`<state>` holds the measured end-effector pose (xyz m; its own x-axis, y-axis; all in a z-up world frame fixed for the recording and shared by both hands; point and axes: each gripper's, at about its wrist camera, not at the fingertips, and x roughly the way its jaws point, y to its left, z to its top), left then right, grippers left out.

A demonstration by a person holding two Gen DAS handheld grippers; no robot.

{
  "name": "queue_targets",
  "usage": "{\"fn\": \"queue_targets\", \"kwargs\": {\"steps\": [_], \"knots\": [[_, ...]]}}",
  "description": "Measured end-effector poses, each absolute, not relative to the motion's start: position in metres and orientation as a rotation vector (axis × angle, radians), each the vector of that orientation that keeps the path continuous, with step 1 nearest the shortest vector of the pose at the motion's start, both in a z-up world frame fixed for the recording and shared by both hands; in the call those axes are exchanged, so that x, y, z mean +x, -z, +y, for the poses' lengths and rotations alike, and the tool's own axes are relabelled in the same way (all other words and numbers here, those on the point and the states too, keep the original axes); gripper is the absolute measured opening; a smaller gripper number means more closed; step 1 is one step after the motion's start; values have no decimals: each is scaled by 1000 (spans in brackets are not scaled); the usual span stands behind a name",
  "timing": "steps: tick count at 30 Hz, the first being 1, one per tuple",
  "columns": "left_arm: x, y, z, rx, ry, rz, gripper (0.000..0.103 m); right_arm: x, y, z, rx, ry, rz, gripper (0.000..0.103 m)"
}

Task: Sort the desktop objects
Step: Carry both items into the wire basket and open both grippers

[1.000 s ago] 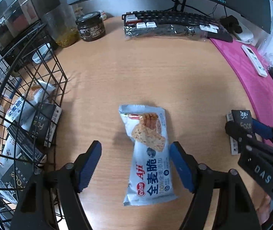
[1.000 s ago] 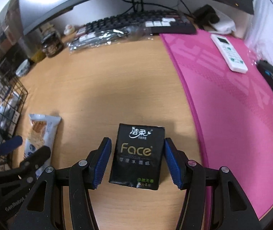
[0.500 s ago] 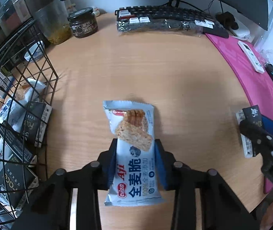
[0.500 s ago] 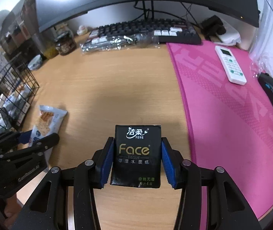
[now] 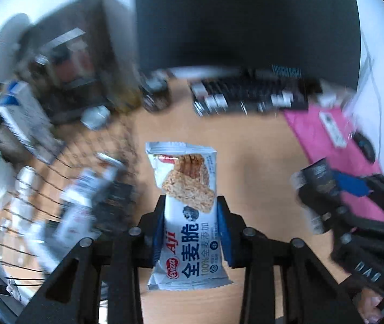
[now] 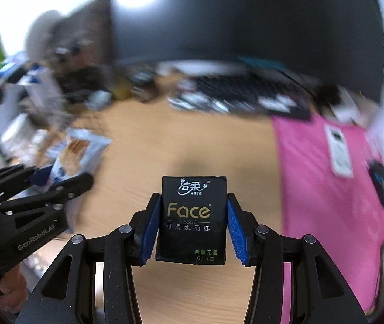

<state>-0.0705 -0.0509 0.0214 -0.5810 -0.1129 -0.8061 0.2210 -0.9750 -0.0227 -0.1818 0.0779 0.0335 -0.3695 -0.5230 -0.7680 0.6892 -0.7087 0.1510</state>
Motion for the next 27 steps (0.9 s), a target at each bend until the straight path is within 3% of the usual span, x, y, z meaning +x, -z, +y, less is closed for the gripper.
{"fn": "queue_targets", "kwargs": {"steps": [3,8,14,22,23,27], "knots": [[-45,-50,-91,1241,2597,191,38,-156,-64,42,978,1999,234,47],[-11,-51,-163,1208,2431,264,38,-106,-80,-35,877,1856,317,47],[12,-11,-215,1277,2316,359,38,-78,-46,-104,921,1746,397,47],[11,8,-223,1300,2305,380,39,-80,-16,-127,965,1726,454,49],[11,8,-221,1288,2299,357,40,-81,-15,-127,965,1723,454,49],[11,1,-218,1243,2277,297,62,-85,-18,-119,961,1725,432,48]]}}
